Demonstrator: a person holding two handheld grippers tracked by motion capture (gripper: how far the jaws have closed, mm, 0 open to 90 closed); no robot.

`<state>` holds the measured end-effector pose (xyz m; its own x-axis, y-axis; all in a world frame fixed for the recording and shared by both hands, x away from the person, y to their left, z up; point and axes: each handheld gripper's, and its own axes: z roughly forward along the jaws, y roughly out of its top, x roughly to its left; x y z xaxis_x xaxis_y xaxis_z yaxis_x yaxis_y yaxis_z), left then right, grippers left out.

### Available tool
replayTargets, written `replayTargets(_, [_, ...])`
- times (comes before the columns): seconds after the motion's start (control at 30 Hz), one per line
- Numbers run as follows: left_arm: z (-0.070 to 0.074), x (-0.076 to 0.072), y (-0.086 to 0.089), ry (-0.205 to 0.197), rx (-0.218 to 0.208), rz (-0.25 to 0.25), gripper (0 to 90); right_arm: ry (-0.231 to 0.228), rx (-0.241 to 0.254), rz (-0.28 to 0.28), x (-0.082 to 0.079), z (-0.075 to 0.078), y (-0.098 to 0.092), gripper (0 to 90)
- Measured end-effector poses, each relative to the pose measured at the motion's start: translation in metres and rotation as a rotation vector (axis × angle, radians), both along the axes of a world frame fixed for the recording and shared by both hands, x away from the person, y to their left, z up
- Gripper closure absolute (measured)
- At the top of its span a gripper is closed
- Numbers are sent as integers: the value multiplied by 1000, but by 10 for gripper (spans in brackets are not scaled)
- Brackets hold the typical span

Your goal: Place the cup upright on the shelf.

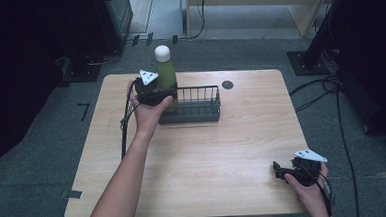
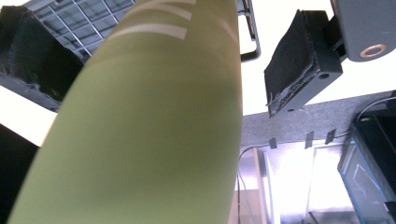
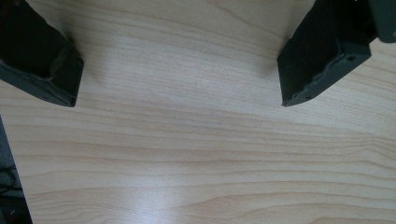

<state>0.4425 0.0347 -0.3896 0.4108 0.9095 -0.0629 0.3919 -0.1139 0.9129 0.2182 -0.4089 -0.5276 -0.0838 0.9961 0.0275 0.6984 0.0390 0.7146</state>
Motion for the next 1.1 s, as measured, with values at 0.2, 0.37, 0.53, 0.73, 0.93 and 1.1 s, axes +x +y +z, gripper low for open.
replayTargets(0.2, [-1,-6,3,-5,0,-21,24,0,0,0,0,0,0,0])
replayTargets(0.37, [-1,-15,8,-17,1,-32,21,0,0,0,0,0,0,0])
replayTargets(0.53, [-5,-21,12,-13,13,-43,21,0,0,0,0,0,0,0])
replayTargets(0.73, [-11,-30,20,-14,7,-52,21,0,1,0,0,0,0,0])
replayTargets(0.93, [-18,-43,21,-31,62,-60,21,0,0,0,0,0,0,0])
replayTargets(1.1, [-22,-54,24,-34,63,-72,21,0,0,0,0,0,0,0])
